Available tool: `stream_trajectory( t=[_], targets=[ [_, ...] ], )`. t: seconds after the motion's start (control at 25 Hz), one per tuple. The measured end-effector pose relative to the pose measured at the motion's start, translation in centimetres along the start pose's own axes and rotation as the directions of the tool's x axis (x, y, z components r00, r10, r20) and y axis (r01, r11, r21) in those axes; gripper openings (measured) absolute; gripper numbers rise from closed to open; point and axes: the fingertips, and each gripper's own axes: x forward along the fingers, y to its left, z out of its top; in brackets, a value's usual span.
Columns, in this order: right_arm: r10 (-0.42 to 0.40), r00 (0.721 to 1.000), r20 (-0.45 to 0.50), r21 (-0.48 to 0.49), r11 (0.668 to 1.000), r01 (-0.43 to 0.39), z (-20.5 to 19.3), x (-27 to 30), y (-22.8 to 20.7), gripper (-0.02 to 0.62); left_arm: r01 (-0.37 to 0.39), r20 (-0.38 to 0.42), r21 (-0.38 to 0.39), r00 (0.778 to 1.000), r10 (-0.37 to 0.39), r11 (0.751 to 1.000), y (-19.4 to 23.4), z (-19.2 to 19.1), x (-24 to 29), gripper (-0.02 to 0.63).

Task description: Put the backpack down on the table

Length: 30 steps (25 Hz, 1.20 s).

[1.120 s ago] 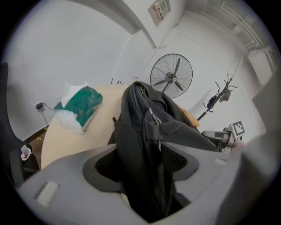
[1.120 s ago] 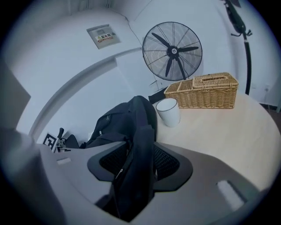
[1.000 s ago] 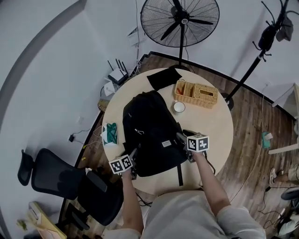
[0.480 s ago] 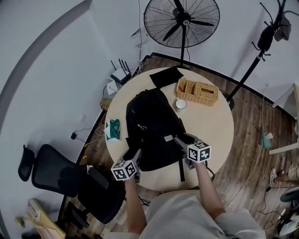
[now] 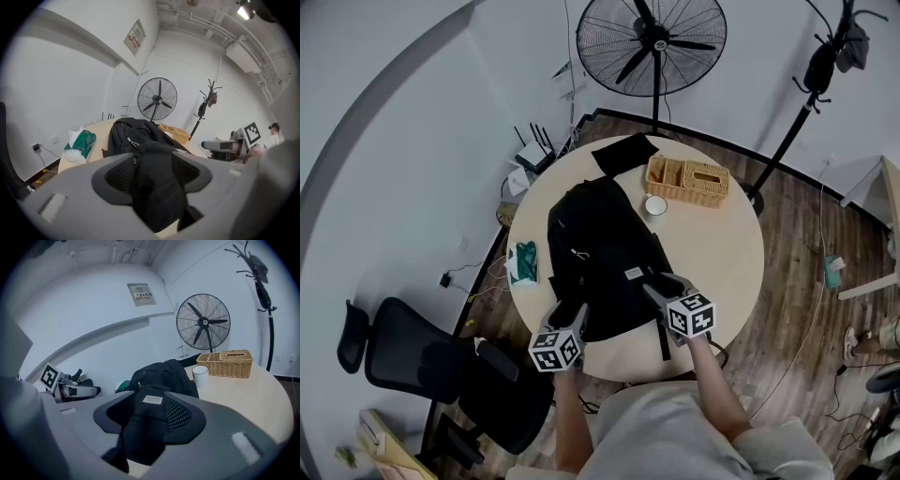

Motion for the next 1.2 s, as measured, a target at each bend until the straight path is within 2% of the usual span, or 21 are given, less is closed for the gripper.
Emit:
stream_trajectory(
  t=[0.36,0.52,0.76,1.04,1.2],
  targets=[
    [-0.025,0.999,0.025,-0.029,0.999,0.025,0.2,-0.5,0.7,0.183,-0.004,0.009,0.028,1.000,0.003,1.000,-0.4,0.3,0.3,0.301],
    [-0.022,1.000,0.017,-0.014,1.000,0.022,0.3,-0.5,1.0,0.183,-0.021,0.016,0.046,1.000,0.021,0.999,-0.3,0.6,0.2,0.301],
    [-0.039,0.998,0.059,0.025,0.999,0.038,0.9,-0.5,0.9,0.183,-0.035,0.032,0.046,0.999,0.033,0.998,-0.3,0.8,0.1,0.299],
    [-0.044,0.995,0.088,0.021,0.999,0.042,1.6,-0.7,1.0,0.181,-0.029,0.045,0.036,0.999,0.027,0.999,-0.5,1.1,-0.1,0.285],
    [-0.043,0.995,0.095,0.020,0.999,0.041,1.7,-1.0,0.8,0.132,-0.030,0.056,0.029,0.998,0.028,0.999,-0.6,1.4,-0.1,0.251]
  ],
)
